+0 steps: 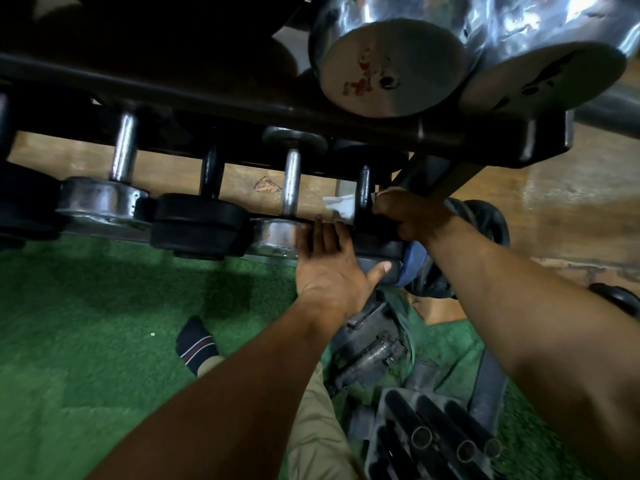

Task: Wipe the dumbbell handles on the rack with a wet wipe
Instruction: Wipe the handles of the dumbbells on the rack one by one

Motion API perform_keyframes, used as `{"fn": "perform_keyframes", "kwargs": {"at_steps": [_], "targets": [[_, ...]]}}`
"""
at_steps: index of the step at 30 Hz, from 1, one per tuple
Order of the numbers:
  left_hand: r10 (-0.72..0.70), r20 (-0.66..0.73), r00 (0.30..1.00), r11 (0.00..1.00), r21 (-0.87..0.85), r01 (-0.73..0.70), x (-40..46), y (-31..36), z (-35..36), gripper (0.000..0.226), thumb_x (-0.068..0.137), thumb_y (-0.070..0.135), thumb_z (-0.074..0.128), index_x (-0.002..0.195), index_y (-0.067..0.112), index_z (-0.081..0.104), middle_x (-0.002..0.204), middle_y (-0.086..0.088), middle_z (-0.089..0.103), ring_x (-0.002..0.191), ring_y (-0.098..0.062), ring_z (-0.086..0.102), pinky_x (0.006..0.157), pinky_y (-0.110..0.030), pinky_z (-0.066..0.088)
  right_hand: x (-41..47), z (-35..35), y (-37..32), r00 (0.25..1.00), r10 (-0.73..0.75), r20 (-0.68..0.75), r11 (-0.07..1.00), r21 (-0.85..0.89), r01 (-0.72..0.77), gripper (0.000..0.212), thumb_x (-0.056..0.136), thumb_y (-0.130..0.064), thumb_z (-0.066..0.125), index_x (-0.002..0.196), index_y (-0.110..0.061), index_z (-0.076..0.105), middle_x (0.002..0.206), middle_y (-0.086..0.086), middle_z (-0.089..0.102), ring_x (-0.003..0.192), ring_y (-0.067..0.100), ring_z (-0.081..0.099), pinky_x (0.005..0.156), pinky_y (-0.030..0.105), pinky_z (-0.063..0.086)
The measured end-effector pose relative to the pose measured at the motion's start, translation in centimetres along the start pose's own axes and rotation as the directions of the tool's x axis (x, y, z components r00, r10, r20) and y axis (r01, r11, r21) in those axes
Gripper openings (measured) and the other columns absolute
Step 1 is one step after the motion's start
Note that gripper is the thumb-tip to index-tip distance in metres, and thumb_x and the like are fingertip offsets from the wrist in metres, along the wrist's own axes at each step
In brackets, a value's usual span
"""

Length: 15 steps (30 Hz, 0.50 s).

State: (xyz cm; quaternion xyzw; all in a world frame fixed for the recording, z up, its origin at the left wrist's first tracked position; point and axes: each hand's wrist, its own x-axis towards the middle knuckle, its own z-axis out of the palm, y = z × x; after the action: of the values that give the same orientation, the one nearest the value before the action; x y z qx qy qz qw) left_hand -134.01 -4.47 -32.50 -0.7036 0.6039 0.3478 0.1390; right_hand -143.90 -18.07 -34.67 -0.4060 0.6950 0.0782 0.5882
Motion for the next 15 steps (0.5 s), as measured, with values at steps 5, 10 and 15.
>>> {"fn": "perform_keyframes", "kwargs": {"at_steps": [5, 10, 15], "targets": [[0.002, -0.014, 1.0, 1.0, -0.004, -0.002, 0.1, -0.1, 0.2, 0.11, 0.09, 0.084, 0.019, 0.16, 0.002, -0.002, 0.169, -0.02, 0.004, 0.157, -0.033, -0.004, 0.124, -0.054, -0.006, 1.4, 0.1, -0.4, 0.988, -0.066, -0.14, 0.984, 0.153, 0.088, 0.037, 0.092, 0.011, 0.037, 0.067, -0.014, 0.046, 0.053, -0.006, 0.056, 0.05, 0.008, 0.055, 0.05, 0.021, 0.046], [-0.005, -0.008, 1.0, 1.0, -0.016, 0.005, 0.1, 0.1, 0.2, 0.109, 0.091, 0.083, 0.022, 0.16, 0.002, -0.002, 0.169, -0.019, 0.003, 0.157, -0.032, -0.006, 0.124, -0.053, -0.005, 2.0, 0.2, -0.5, 0.794, -0.4, -0.457, 0.884, -0.42, 0.204, 0.019, 0.089, -0.01, 0.058, 0.1, -0.009, 0.074, 0.097, 0.011, 0.071, 0.096, 0.027, 0.065, 0.088, 0.037, 0.052], [-0.007, -0.019, 1.0, 1.0, -0.023, 0.007, 0.1, 0.1, 0.2, 0.11, 0.09, 0.084, 0.023, 0.16, 0.003, 0.0, 0.169, -0.018, 0.006, 0.157, -0.032, -0.004, 0.124, -0.053, -0.005, 0.6, 0.2, -0.2, 0.577, -0.79, -0.206, 0.406, -0.881, 0.241, 0.022, 0.083, -0.004, 0.054, 0.1, -0.005, 0.067, 0.095, 0.017, 0.067, 0.094, 0.041, 0.064, 0.074, 0.043, 0.052]]}}
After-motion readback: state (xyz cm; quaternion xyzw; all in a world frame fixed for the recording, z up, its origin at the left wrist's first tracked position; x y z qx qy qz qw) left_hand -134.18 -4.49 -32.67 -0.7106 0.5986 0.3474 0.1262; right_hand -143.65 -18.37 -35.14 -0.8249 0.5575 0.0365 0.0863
